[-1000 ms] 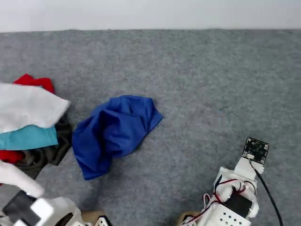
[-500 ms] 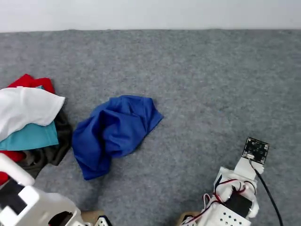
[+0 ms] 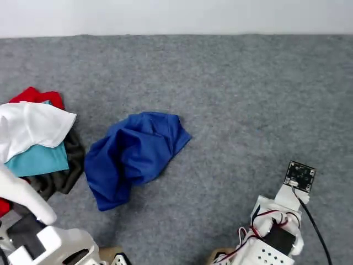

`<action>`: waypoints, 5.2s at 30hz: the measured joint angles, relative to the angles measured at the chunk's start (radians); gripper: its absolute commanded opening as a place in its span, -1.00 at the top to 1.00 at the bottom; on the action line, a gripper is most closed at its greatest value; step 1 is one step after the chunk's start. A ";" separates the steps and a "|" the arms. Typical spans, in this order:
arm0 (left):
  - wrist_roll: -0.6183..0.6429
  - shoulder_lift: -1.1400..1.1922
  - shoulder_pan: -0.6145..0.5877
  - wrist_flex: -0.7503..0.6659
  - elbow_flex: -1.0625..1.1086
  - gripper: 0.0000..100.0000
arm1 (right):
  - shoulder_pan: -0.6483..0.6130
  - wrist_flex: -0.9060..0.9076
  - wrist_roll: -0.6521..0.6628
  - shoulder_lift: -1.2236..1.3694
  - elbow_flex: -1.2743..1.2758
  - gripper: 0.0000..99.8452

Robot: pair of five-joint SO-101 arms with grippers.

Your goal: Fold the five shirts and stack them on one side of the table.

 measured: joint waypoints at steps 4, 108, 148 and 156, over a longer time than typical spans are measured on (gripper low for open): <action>0.061 -0.017 0.064 0.008 0.015 0.49 | 0.000 0.000 0.000 0.000 0.000 0.98; 0.118 -0.422 0.222 0.011 0.747 0.85 | -0.922 0.316 0.224 2.799 -2.538 0.71; 0.118 -0.140 0.680 -0.075 0.747 0.72 | -0.724 0.457 0.232 2.200 -2.871 0.98; 0.118 0.000 0.796 -0.100 0.747 0.58 | -0.623 0.459 0.232 2.165 -2.871 0.98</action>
